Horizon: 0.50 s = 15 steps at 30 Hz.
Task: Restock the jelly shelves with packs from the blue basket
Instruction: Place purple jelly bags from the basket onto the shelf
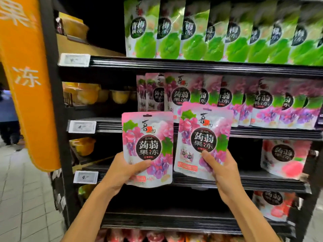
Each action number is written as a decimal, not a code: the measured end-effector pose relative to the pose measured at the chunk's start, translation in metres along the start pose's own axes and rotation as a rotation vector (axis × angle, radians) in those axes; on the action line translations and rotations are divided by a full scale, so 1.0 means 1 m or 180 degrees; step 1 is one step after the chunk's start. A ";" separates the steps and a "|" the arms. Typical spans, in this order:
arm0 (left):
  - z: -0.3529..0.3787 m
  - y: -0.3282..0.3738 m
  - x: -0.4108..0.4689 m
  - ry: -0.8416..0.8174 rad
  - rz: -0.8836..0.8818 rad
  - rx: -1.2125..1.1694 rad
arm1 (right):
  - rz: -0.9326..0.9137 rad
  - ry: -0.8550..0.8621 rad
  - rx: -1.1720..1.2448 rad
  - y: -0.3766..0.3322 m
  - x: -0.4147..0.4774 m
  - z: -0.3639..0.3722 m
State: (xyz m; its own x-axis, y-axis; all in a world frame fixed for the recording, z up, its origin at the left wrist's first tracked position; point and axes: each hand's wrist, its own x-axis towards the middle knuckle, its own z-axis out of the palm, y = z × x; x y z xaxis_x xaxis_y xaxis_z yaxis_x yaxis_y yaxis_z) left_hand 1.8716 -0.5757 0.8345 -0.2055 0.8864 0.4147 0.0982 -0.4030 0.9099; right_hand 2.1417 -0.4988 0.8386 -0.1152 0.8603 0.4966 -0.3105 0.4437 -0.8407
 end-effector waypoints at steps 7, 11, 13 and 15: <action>-0.012 0.012 0.015 0.0081 0.0119 0.0030 | -0.0353 -0.0002 -0.0344 -0.011 0.029 0.021; -0.020 0.015 0.022 0.0141 0.0030 -0.0179 | -0.0481 0.0115 -0.0446 -0.014 0.046 0.038; -0.027 0.018 0.025 0.0138 -0.0033 -0.0174 | -0.0484 0.0142 -0.0514 -0.017 0.057 0.049; -0.034 0.020 0.029 0.0136 -0.0047 -0.0159 | -0.0477 0.0197 -0.0599 -0.021 0.070 0.061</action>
State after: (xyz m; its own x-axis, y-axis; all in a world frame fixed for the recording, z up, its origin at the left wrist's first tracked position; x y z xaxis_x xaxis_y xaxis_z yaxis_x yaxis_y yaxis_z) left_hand 1.8346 -0.5660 0.8645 -0.2481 0.8822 0.4001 0.0464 -0.4018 0.9146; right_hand 2.0827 -0.4635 0.9043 -0.0213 0.7925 0.6095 -0.1377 0.6015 -0.7869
